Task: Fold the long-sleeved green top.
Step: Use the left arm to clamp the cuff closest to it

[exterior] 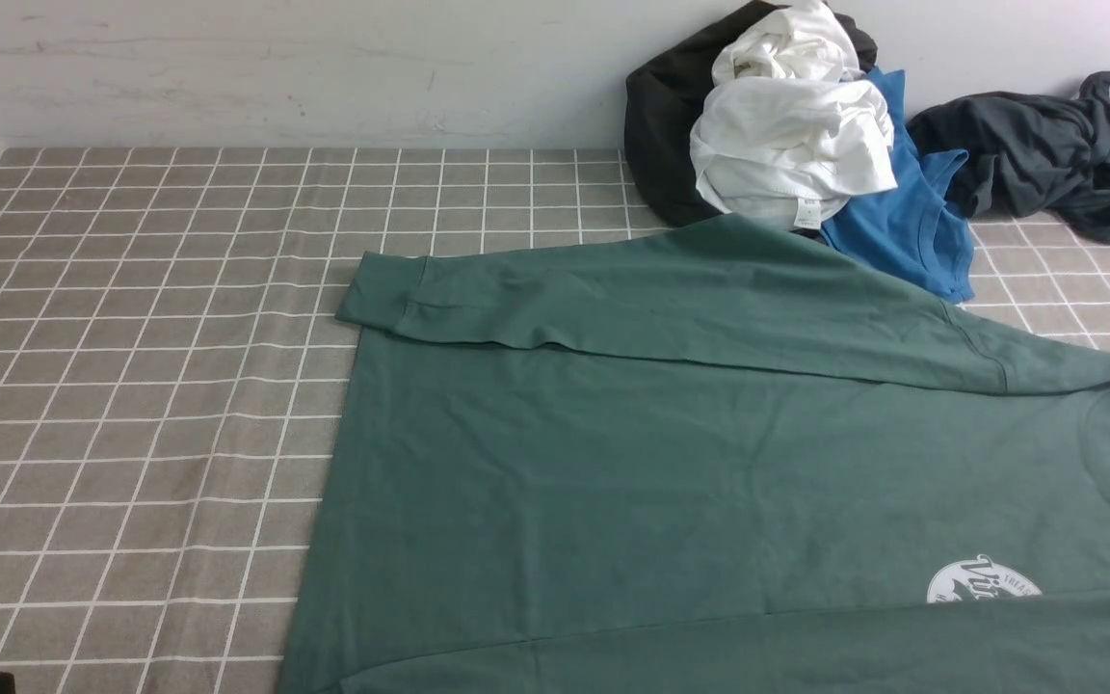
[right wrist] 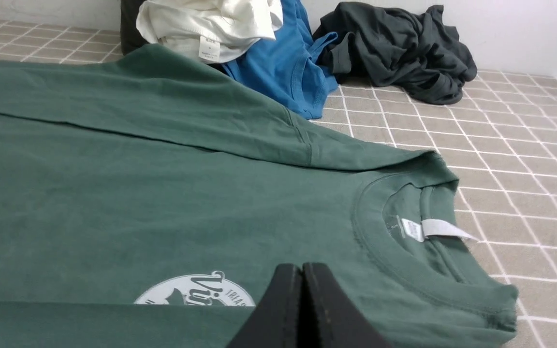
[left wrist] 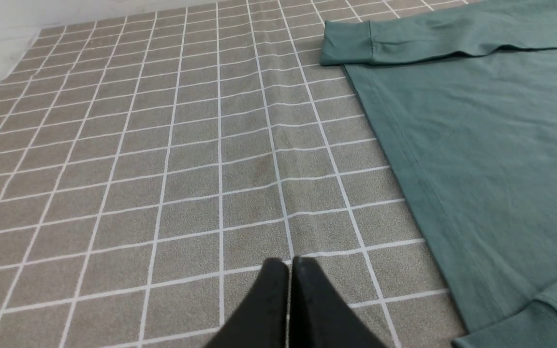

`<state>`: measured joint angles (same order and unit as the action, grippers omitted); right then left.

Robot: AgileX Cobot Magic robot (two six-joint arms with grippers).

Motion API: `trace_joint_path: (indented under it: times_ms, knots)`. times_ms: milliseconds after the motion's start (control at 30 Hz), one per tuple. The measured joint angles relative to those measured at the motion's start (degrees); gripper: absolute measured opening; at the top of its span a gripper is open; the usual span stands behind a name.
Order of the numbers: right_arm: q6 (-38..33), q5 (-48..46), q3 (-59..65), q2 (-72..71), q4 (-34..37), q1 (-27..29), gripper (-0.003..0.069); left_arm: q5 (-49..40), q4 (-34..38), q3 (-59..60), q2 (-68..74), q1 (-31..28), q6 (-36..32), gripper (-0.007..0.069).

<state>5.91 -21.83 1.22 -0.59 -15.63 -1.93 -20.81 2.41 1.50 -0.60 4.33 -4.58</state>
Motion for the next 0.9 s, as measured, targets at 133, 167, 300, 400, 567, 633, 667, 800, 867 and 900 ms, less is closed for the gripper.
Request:
trace_joint_path:
  times_ms: [133, 167, 300, 400, 567, 633, 667, 800, 867, 900]
  knots:
    - [-0.1, 3.8, 0.4, 0.0, -6.1, 0.0, -0.0014, 4.6, 0.0, 0.1, 0.0, 0.0, 0.0, -0.0007]
    - [-0.1, 3.8, 0.4, 0.0, -6.2, 0.0, -0.0014, 5.0, 0.0, 0.1, 0.0, 0.0, 0.0, -0.0007]
    - [-0.1, 18.0, 0.4, 0.0, -7.4, 0.0, -0.0014, 18.3, 0.0, 0.1, 0.0, 0.0, 0.0, -0.0007]
    - [0.5, 33.9, 0.4, 0.0, -7.8, 0.0, -0.0014, 29.0, 0.0, 0.1, 0.0, 0.0, 0.0, -0.0007]
    - [2.3, 48.4, 0.4, 0.0, -8.3, 0.0, -0.0014, 39.6, 0.3, 0.1, 0.0, 0.0, 1.4, -0.0007]
    - [3.1, 52.2, 0.4, 0.0, -8.3, 0.0, -0.0014, 46.6, 1.2, 0.1, 0.0, 0.0, 4.6, -0.0007]
    - [4.2, 53.6, 0.4, 0.0, -7.5, 0.0, -0.0014, 49.0, 1.6, -0.2, 0.0, 0.0, 7.3, -0.0007]
    - [6.4, 51.3, -3.9, 2.5, -2.0, 0.0, -0.0014, 42.8, 0.8, -9.6, 3.6, 0.0, 14.4, -0.0007]
    - [6.3, 46.2, -11.0, 6.7, 0.8, 0.0, -0.0014, 35.4, -0.9, -17.7, 9.3, 0.0, 14.9, -0.0007]
    - [6.1, 43.1, -14.8, 9.2, 1.4, 0.0, -0.0014, 31.4, -1.9, -21.7, 11.9, 0.0, 14.7, -0.0007]
